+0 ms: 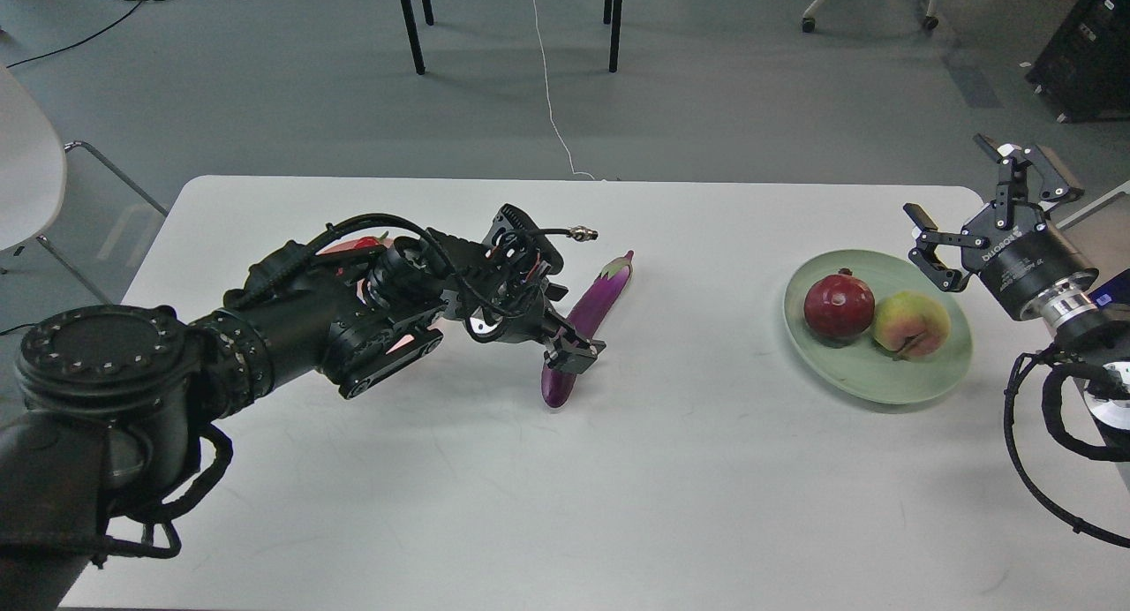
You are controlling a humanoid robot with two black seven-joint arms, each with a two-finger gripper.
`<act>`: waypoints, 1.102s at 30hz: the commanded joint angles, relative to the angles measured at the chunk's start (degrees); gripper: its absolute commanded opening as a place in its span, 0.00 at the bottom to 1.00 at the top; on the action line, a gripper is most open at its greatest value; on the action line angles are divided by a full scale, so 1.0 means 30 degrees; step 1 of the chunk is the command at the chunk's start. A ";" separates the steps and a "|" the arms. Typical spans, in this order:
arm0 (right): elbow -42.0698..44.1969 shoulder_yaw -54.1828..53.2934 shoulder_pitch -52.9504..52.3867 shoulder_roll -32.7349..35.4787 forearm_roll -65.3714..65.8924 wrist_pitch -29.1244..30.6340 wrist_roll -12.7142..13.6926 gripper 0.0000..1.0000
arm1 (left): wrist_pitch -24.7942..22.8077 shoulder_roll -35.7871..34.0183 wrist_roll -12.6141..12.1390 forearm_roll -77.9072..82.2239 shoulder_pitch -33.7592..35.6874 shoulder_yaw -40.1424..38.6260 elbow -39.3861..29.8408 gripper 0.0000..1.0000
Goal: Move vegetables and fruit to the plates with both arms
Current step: 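Reach the left gripper to the purple eggplant and grasp it, then lift the eggplant and carry it onto the pink plate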
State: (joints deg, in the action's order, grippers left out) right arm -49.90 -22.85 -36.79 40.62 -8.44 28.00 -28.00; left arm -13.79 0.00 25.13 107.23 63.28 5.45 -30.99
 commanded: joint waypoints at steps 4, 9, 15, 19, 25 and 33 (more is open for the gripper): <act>0.0022 -0.0030 -0.0014 -0.0004 0.0000 0.0000 0.0001 0.99 | -0.0002 0.0000 0.0002 0.0000 -0.0261 0.0001 0.0047 0.94; 0.0022 -0.0001 0.0015 0.0113 0.0000 0.0000 0.0001 0.99 | -0.0090 0.0000 0.0002 0.0000 -0.0321 0.0001 0.0047 0.82; 0.0051 -0.0031 0.0016 0.0113 0.0000 0.0000 0.0001 0.99 | -0.0382 0.0000 0.0060 0.0059 -0.0291 0.0001 0.0047 0.44; 0.0080 -0.0031 0.0016 0.0113 0.0000 0.0000 0.0001 0.99 | -0.0500 0.0000 0.0031 0.0088 -0.0262 0.0001 0.0047 0.22; 0.0080 -0.0031 0.0016 0.0113 0.0000 0.0000 0.0001 0.99 | -0.0383 0.0000 0.0031 0.0030 -0.0086 -0.0028 -0.0157 0.13; 0.0080 -0.0030 0.0016 0.0113 0.0000 0.0000 0.0001 0.99 | -0.0353 -0.2339 -0.0027 -0.0495 0.0615 -0.0292 -0.1941 0.13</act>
State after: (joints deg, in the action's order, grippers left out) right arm -49.63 -22.93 -36.73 40.98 -8.44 28.00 -28.00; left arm -14.62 -3.20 25.24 106.85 63.97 4.87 -33.81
